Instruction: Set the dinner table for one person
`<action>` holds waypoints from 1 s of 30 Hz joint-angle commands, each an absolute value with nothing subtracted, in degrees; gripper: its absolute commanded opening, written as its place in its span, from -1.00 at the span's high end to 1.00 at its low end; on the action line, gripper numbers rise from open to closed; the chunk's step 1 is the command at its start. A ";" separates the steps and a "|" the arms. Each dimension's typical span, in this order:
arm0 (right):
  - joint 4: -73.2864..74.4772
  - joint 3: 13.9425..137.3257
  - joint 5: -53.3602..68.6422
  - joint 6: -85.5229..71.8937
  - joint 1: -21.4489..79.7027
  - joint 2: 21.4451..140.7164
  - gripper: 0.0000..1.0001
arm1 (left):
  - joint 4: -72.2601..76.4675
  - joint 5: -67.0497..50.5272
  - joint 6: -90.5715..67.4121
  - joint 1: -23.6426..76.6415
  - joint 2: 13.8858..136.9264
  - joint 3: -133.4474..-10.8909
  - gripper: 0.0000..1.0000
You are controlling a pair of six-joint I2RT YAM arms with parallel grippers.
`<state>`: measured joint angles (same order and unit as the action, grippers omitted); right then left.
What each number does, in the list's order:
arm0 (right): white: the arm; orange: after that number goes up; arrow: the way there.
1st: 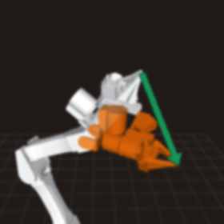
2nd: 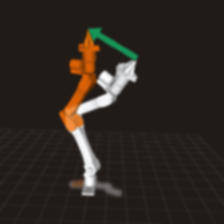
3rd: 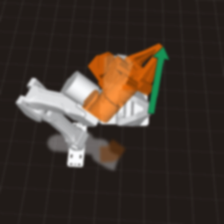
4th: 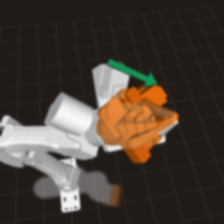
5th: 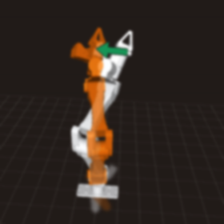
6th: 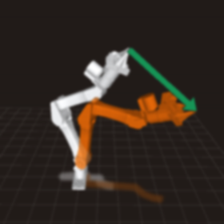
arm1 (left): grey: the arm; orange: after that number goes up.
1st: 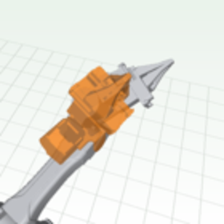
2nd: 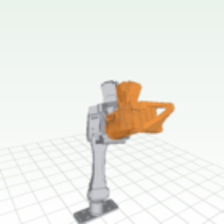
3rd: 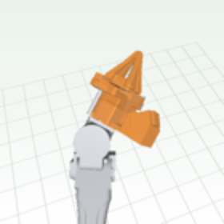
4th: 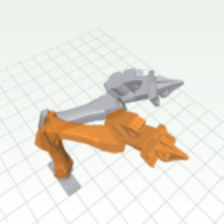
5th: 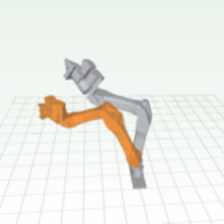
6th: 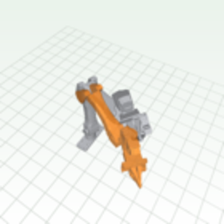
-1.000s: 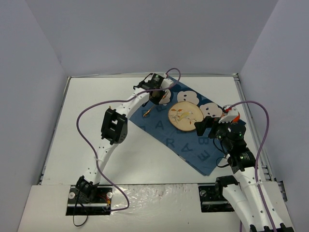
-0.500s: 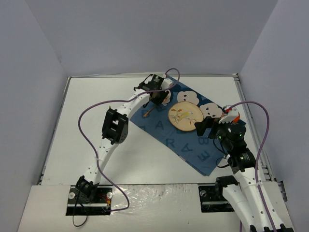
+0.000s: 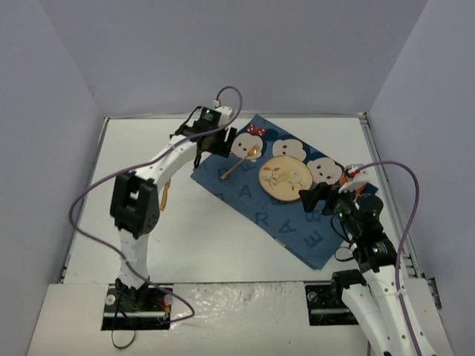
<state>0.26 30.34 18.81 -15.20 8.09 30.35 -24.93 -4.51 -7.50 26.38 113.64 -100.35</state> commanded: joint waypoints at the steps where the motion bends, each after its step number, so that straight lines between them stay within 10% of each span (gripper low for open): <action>1: -2.99 32.26 21.48 -16.00 8.79 29.68 -1.00 | -18.58 -0.37 -13.83 20.93 96.57 -83.68 -0.53; 9: -2.99 31.68 23.40 -16.41 9.03 27.16 -1.00 | -19.67 3.63 -15.78 10.40 86.93 -66.14 -0.46; 30: -1.32 31.53 24.41 -17.19 9.87 23.95 -1.00 | -17.61 2.57 -18.30 6.68 98.92 -64.85 0.02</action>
